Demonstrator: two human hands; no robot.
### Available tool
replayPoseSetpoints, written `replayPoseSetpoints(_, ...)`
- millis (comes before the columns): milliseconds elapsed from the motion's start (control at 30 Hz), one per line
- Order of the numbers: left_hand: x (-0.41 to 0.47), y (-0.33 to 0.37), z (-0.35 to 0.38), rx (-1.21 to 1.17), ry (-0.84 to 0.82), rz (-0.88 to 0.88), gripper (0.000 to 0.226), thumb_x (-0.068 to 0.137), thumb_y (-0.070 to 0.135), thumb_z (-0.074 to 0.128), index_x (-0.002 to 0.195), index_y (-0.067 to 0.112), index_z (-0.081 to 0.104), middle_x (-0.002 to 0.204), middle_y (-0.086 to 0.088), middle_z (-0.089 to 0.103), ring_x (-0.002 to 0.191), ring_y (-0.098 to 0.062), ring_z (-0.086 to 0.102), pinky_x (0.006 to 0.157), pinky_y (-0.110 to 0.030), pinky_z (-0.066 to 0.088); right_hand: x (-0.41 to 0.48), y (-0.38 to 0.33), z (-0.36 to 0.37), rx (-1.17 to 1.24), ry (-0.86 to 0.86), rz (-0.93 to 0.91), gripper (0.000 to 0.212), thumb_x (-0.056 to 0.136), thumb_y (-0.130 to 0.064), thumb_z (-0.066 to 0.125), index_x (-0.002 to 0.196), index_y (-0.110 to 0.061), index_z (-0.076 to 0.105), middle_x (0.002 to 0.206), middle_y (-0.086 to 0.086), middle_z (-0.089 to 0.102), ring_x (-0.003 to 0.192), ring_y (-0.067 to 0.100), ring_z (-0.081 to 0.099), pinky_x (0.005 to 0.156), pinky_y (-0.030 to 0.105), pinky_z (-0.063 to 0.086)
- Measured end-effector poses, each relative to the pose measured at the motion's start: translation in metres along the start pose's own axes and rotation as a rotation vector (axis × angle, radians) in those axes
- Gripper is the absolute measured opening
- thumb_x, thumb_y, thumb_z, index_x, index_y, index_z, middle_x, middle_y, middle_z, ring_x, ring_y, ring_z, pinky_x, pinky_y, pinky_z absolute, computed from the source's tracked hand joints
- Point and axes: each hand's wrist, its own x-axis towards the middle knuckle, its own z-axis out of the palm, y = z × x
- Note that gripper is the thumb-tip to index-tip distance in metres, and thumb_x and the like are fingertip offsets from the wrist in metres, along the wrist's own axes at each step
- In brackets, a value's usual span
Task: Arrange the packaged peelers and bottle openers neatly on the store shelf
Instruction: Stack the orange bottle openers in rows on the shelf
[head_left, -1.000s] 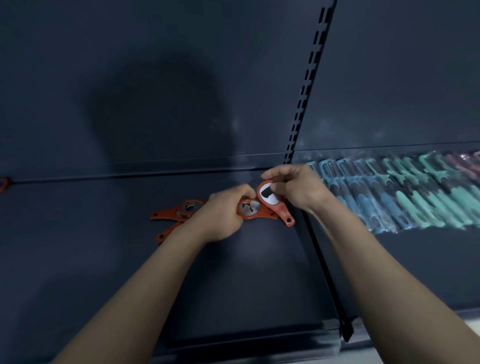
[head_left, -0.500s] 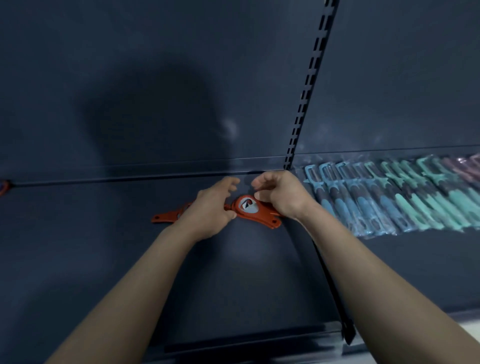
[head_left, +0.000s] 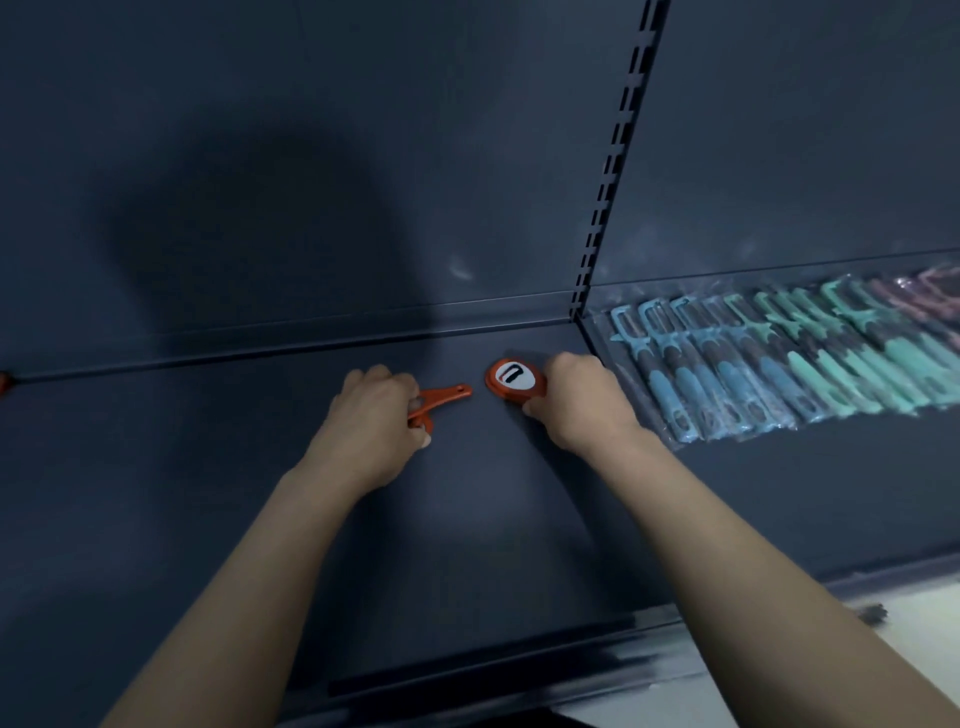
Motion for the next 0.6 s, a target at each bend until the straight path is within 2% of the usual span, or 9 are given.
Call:
replayPoseSetpoints(133, -0.002, -0.001, 0.001, 0.018, 0.004, -0.009, 0.042, 0.080, 0.034, 0.068, 0.116, 0.017, 0.055, 0.120, -0.004, 0.045, 0.113, -0.025, 0.036, 0.094, -0.034, 0.033, -0.008, 0.000, 0.004, 0.021, 0.076, 0.057, 0.036, 0.088, -0.029, 0.063, 0.110, -0.001, 0.058, 0.114, 0.018, 0.058, 0.108, 0.035, 0.054, 0.072, 0.031, 0.039)
replayPoseSetpoints(233, -0.003, -0.006, 0.002, 0.043, -0.022, -0.023, 0.049, 0.081, 0.040, 0.066, 0.124, 0.020, 0.050, 0.127, -0.004, 0.043, 0.117, -0.026, 0.036, 0.097, -0.037, 0.032, -0.013, 0.002, 0.007, 0.028, 0.120, 0.086, 0.032, 0.090, -0.026, 0.062, 0.109, 0.000, 0.058, 0.112, 0.019, 0.060, 0.107, 0.034, 0.055, 0.073, 0.032, 0.041)
replayPoseSetpoints(333, -0.003, -0.008, 0.003, -0.032, 0.014, -0.011, 0.039, 0.081, 0.037, 0.067, 0.112, 0.018, 0.056, 0.115, -0.005, 0.050, 0.106, -0.025, 0.042, 0.091, -0.037, 0.036, -0.016, 0.003, 0.010, 0.070, 0.152, 0.108, 0.031, 0.089, -0.027, 0.062, 0.104, 0.000, 0.059, 0.108, 0.018, 0.062, 0.103, 0.033, 0.057, 0.071, 0.032, 0.042)
replayPoseSetpoints(433, -0.003, -0.009, 0.005, -0.092, 0.066, 0.003, 0.033, 0.079, 0.034, 0.070, 0.104, 0.014, 0.058, 0.103, -0.004, 0.050, 0.095, -0.021, 0.041, 0.082, -0.032, 0.037, -0.019, 0.003, 0.011, 0.105, 0.155, 0.128, 0.032, 0.088, -0.029, 0.063, 0.100, 0.001, 0.060, 0.104, 0.018, 0.063, 0.099, 0.033, 0.058, 0.068, 0.030, 0.040)
replayPoseSetpoints(533, -0.001, -0.009, 0.007, -0.101, 0.129, -0.003, 0.032, 0.079, 0.031, 0.071, 0.101, 0.012, 0.058, 0.096, -0.002, 0.046, 0.094, -0.023, 0.045, 0.078, -0.031, 0.037, -0.021, 0.003, 0.013, 0.107, 0.157, 0.123, 0.030, 0.088, -0.026, 0.063, 0.100, 0.001, 0.059, 0.105, 0.018, 0.061, 0.101, 0.034, 0.058, 0.069, 0.029, 0.037)
replayPoseSetpoints(600, 0.000, -0.009, 0.008, -0.101, 0.163, -0.016, 0.033, 0.080, 0.031, 0.070, 0.103, 0.012, 0.058, 0.098, -0.005, 0.048, 0.096, -0.025, 0.047, 0.078, -0.032, 0.038, -0.022, 0.001, 0.015, 0.113, 0.165, 0.112, 0.025, 0.090, -0.022, 0.061, 0.100, 0.000, 0.059, 0.105, 0.017, 0.061, 0.101, 0.035, 0.057, 0.069, 0.029, 0.037)
